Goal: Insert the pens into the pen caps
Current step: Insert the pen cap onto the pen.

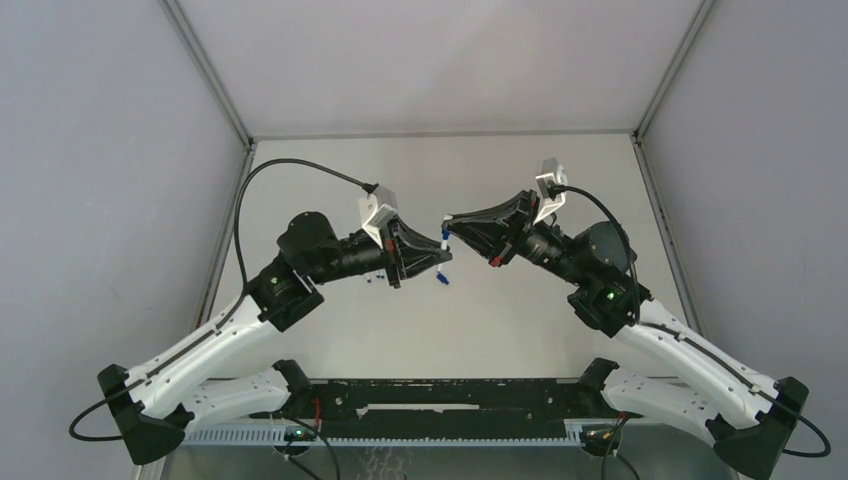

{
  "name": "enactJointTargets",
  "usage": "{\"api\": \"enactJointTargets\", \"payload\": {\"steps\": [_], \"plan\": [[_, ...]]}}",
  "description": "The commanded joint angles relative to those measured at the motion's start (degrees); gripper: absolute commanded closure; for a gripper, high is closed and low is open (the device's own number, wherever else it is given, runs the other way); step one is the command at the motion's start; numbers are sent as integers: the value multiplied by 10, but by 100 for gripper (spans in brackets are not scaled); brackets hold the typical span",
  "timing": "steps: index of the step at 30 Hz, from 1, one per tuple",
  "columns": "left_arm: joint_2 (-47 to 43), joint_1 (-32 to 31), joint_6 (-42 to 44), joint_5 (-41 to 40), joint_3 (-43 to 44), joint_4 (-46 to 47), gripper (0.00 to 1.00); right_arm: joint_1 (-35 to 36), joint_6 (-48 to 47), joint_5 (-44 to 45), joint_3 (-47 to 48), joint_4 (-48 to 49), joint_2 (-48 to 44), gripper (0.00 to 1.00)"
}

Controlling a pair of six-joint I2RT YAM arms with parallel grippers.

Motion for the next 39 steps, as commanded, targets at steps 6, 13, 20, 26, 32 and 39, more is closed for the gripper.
{"api": "enactJointTargets", "payload": {"steps": [6, 13, 20, 26, 32, 39], "plan": [[-29, -3, -12, -66, 16, 38, 100, 19, -18, -13, 3, -31, 3, 100], [-53, -3, -31, -108, 17, 61, 100, 41, -42, 3, 2, -59, 13, 100], [-75, -3, -33, -144, 46, 75, 100, 71, -53, 28, 3, -73, 14, 100], [-72, -3, -22, -155, 77, 80, 100, 111, -62, 60, 3, -89, 21, 100], [-67, -3, 2, -185, 109, 60, 100, 143, -77, 77, 2, -133, 27, 100], [-65, 1, 45, -218, 139, 45, 100, 154, -70, 79, -28, -145, 16, 100]]}}
